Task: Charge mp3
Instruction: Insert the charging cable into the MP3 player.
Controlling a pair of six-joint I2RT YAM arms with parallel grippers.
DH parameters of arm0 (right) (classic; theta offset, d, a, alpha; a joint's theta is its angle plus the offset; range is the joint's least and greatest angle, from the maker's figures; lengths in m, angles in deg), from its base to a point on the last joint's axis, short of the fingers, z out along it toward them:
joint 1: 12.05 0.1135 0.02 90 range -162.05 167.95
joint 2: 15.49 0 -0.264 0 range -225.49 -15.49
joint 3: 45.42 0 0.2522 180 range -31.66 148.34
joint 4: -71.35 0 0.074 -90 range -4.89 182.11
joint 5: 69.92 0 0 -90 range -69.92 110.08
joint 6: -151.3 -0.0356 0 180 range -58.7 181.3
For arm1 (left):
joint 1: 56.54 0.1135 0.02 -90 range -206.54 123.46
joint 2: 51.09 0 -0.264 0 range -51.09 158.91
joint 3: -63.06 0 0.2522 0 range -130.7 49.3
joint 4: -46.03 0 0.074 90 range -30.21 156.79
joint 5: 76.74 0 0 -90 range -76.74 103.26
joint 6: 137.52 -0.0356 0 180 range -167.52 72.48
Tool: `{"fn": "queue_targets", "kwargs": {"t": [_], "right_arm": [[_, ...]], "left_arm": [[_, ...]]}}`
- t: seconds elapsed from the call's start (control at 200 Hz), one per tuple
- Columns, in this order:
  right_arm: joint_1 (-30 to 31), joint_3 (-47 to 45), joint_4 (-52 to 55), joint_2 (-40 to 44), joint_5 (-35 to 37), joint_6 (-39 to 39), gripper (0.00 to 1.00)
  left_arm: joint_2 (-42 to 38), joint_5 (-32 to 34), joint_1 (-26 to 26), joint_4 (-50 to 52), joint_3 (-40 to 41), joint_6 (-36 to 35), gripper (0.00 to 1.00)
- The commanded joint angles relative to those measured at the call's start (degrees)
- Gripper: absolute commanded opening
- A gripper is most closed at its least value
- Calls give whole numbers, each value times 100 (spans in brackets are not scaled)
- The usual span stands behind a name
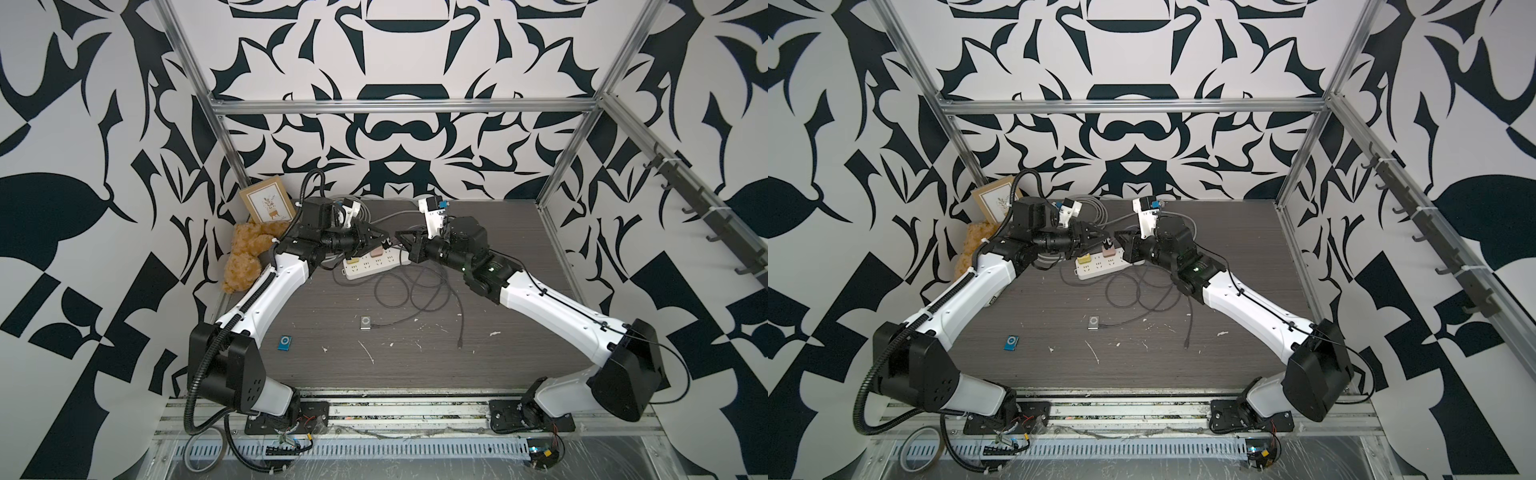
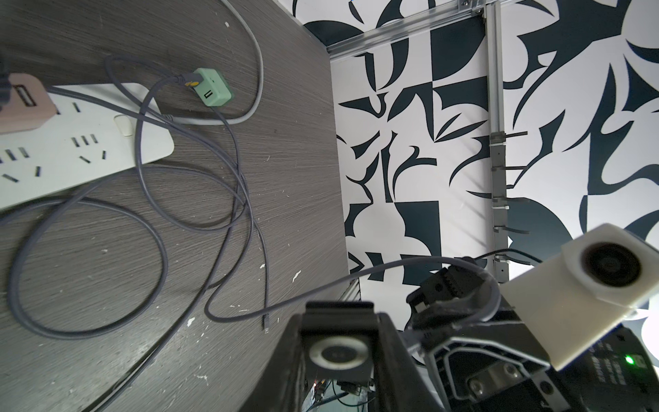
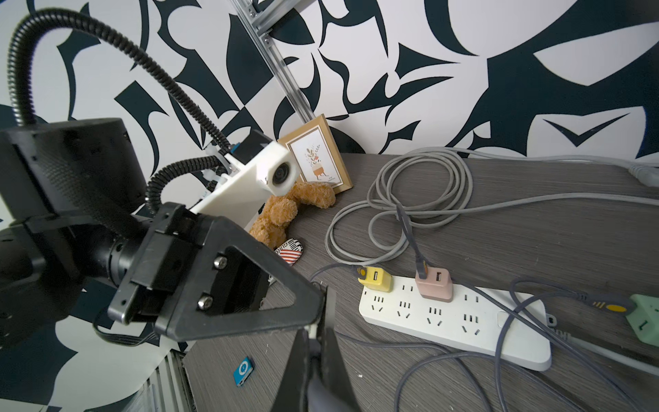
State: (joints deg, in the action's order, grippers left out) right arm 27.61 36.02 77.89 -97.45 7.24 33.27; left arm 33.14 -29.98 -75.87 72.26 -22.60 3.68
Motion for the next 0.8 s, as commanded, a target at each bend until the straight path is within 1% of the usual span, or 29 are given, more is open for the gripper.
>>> {"fn": "queue_targets", "kwargs": {"t": [0.0,0.205,0.35,0.665,0.795], "right_arm": [[137,50,751,-82,36,466,0],[216,52,920,-219,-73,669,0],[212,247,1200,-418,-116,711,0],[209,385,1268,-766,-356,448,0],[211,298,1228,-873,-386,353,0]], "left_arm": [[-46,-351,-18,-302,-410,36,0],[9,-413,-18,-315,-518,57,0],[7,-388,-36,-61,-636,-174,0],[24,-351,-114,233,-886,-424,0],[-9,-353,-115,171,-896,-361,0]]}}
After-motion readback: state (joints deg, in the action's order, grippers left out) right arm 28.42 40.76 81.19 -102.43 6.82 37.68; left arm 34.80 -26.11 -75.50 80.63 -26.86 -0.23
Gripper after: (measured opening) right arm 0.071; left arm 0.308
